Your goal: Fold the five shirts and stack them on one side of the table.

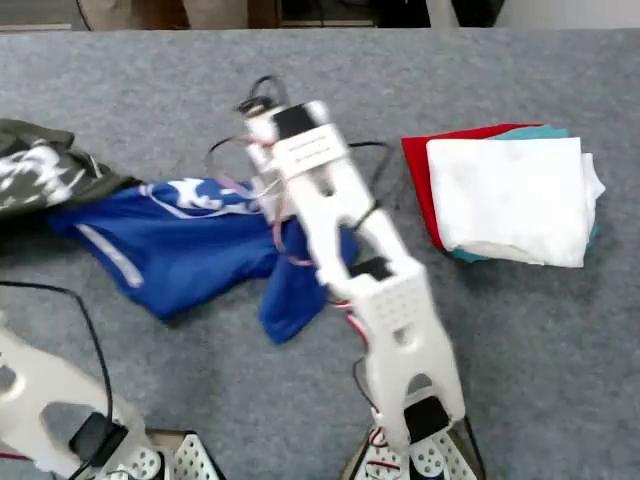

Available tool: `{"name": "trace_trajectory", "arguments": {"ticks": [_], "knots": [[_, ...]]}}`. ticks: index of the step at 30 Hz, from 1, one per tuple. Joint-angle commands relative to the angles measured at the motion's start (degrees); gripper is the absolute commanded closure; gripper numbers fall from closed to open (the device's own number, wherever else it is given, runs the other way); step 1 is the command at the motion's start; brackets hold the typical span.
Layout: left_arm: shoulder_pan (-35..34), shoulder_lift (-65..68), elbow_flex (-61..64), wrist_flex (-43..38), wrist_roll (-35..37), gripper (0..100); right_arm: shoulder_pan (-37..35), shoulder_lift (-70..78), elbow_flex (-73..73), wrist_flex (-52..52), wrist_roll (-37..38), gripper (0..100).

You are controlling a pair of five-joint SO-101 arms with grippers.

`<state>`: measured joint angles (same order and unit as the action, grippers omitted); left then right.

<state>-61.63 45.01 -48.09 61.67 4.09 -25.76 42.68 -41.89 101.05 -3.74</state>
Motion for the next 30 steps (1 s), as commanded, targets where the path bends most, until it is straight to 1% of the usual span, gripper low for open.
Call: {"name": "trace_trajectory", "arguments": {"ticks": [1, 4, 7, 10, 11, 12, 13, 15, 17, 19, 22, 28, 30], "knots": [[-3.7, 1.4, -10.6, 3.3, 0.0, 98, 8.7, -11.9, 8.0, 1.3, 5.3, 99.5], [-3.9, 2.9, -15.4, 9.2, 0.0, 98, 11.5, -16.9, 14.5, 1.1, 10.5, 99.5], [-1.7, 3.0, -21.3, 19.1, 0.0, 96, 11.0, -19.0, 18.9, 1.0, 13.7, 99.3], [1.1, 3.0, -30.5, 28.1, 1.3, 85, 9.7, -20.0, 21.0, 1.1, 15.6, 99.2], [1.8, 3.0, -34.0, 30.8, 3.4, 81, 9.7, -20.4, 21.1, 1.1, 15.7, 98.8], [2.2, 3.0, -37.7, 33.1, 5.8, 78, 10.0, -21.0, 21.1, 1.1, 15.6, 96.9], [2.5, 3.0, -41.6, 35.1, 8.1, 76, 10.2, -21.7, 21.1, 1.2, 15.6, 92.9], [2.5, 3.0, -48.4, 37.9, 10.2, 75, 11.5, -24.2, 21.1, 1.2, 15.2, 80.8], [3.0, 1.7, -47.5, 38.8, 10.2, 75, 11.9, -27.8, 21.4, 1.2, 15.6, 69.1], [3.2, -1.5, -46.9, 39.4, 10.2, 75, 11.8, -31.5, 21.4, 1.2, 15.6, 63.3], [3.6, -6.9, -42.5, 39.4, 10.2, 75, 9.5, -35.7, 21.5, 1.2, 15.3, 64.7], [4.7, -15.9, -32.7, 39.4, 10.0, 75, 1.1, -38.1, 21.5, 1.1, 15.1, 74.2], [4.8, -18.3, -29.5, 39.4, 7.4, 75, 0.0, -38.3, 21.3, 1.0, 14.7, 75.7]]}}
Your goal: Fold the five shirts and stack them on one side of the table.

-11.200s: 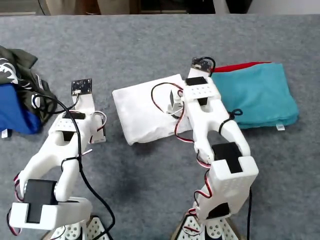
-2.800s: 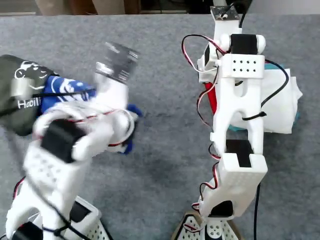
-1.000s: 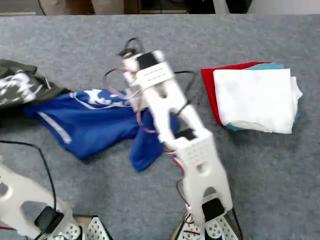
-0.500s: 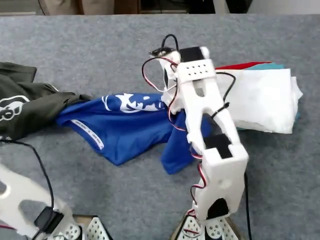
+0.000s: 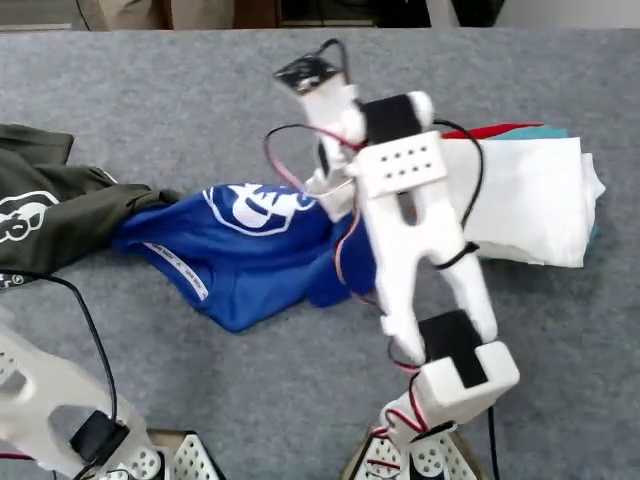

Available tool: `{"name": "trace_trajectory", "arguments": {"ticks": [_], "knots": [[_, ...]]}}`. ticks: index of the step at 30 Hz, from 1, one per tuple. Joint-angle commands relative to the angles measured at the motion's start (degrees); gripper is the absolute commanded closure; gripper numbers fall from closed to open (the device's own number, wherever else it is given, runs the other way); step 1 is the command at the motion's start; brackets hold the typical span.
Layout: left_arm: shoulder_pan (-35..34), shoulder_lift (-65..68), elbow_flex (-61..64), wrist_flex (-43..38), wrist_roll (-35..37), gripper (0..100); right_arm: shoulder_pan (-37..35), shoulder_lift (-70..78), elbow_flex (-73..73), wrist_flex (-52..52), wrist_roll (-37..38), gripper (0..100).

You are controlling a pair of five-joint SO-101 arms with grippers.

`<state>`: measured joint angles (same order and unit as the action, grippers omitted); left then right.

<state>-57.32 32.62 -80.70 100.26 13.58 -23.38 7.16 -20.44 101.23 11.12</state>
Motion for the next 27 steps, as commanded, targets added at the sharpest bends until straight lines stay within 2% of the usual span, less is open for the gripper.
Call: {"name": "trace_trajectory", "arguments": {"ticks": [1, 5, 9, 11, 16, 18, 22, 24, 27], "knots": [[0.4, -7.3, 4.6, 0.8, -3.9, 75, -2.2, -2.8, -0.7, 0.7, -1.1, 75.2], [-1.4, -11.5, 10.4, 0.8, -6.9, 75, 2.4, -2.5, -1.4, -5.3, -4.5, 66.0], [-3.1, -13.2, 16.4, 0.6, -7.1, 75, 6.9, -1.1, 1.9, -20.0, -4.4, 53.9], [-3.3, -13.6, 18.6, 0.6, -7.1, 75, 8.3, 0.3, 3.0, -25.6, -4.4, 51.1], [-3.9, -13.6, 19.8, 0.6, -7.1, 75, 9.1, 1.5, 3.1, -27.7, -4.3, 51.1], [-3.8, -13.5, 20.2, 0.5, -7.1, 75, 9.7, 1.9, 2.2, -31.9, -4.1, 51.1], [-1.5, -13.2, 20.3, 0.5, -7.1, 75, 8.7, 3.4, 1.3, -44.5, 4.0, 51.2], [0.2, -13.7, 20.3, 0.5, -7.1, 75, 7.9, 4.5, 0.7, -47.4, 7.0, 51.9], [3.5, -13.8, 20.3, 0.6, -7.4, 75, 7.7, 4.8, -1.5, -42.1, 7.4, 58.8]]}}
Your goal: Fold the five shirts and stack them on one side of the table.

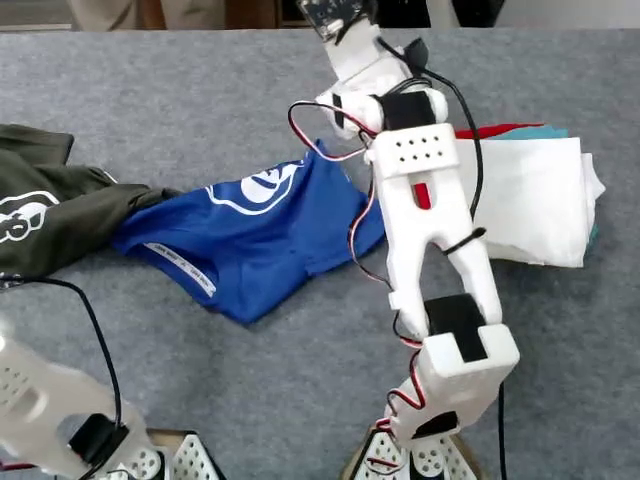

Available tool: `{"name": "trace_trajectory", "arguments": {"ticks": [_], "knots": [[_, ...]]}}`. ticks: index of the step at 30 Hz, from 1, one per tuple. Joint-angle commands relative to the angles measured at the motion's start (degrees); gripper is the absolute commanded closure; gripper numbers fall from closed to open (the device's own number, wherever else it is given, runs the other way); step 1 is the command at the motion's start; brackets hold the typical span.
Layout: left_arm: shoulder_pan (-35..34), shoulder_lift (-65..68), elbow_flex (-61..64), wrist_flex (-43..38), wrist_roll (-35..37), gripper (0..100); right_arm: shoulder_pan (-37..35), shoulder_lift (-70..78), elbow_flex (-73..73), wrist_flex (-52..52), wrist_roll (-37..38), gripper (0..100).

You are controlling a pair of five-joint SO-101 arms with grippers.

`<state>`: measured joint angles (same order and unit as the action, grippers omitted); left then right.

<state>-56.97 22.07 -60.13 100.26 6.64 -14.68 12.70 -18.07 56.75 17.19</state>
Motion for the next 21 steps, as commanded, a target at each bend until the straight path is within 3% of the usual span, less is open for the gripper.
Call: {"name": "trace_trajectory", "arguments": {"ticks": [1, 4, 7, 12, 17, 21], "knots": [[4.4, -3.3, -0.3, 0.6, -1.6, 75, -0.8, -1.2, -5.1, 6.3, 1.2, 61.9], [9.8, -6.3, 2.5, 0.7, -5.2, 75, 1.4, -2.7, -8.0, 19.0, 1.2, 70.8], [18.6, -14.4, 13.1, 0.7, -6.8, 75, 5.2, -4.4, -11.0, 30.1, 1.2, 77.2], [43.9, -36.3, 45.5, 0.2, -5.3, 75, 13.3, -7.9, -17.4, 45.1, 1.6, 83.9], [68.0, -51.1, 75.8, -16.4, 1.6, 75, 23.1, -14.0, -18.4, 45.5, 1.2, 84.3], [80.0, -49.4, 85.9, -24.7, 3.2, 75, 30.8, -19.3, -16.4, 45.5, 1.2, 84.3]]}}
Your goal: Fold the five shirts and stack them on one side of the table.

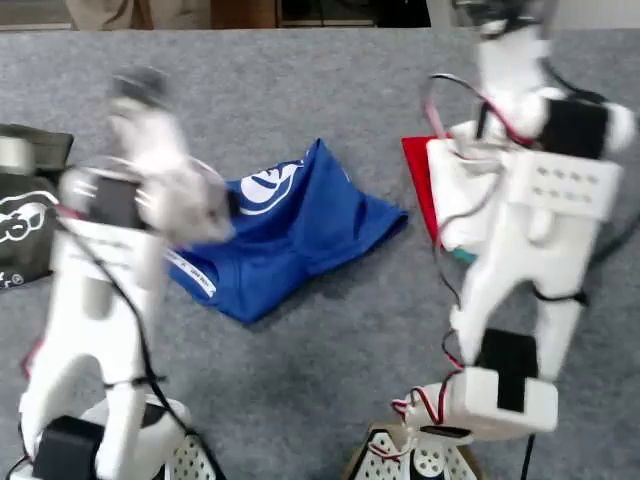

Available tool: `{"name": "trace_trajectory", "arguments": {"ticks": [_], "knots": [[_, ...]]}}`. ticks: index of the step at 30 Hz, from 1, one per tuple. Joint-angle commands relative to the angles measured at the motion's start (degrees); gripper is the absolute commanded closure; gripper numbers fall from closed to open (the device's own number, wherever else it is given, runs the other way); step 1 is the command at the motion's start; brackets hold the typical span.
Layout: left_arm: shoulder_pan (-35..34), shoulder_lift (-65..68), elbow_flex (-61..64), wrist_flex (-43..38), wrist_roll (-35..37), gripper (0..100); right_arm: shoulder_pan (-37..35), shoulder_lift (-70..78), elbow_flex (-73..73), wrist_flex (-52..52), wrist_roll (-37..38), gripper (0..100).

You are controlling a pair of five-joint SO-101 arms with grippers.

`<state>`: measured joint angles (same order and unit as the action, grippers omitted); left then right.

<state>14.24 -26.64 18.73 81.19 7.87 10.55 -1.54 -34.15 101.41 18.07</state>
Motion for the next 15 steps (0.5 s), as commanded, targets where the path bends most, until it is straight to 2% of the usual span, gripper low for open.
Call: {"name": "trace_trajectory", "arguments": {"ticks": [1, 7, 12, 15], "knots": [[10.2, 1.2, 7.1, -6.6, 3.4, 75, 7.3, -6.2, 0.7, 0.9, 0.4, 84.3], [11.7, 17.1, -5.7, -6.6, 9.0, 75, 14.5, -10.9, 12.9, 0.6, 0.4, 84.3], [18.2, 29.1, -18.5, 0.0, 16.3, 75, 16.0, -13.0, 21.1, -0.2, 0.6, 84.3], [18.5, 33.8, -23.7, 1.3, 22.9, 75, 16.7, -14.5, 24.0, -1.2, 0.7, 84.4]]}}
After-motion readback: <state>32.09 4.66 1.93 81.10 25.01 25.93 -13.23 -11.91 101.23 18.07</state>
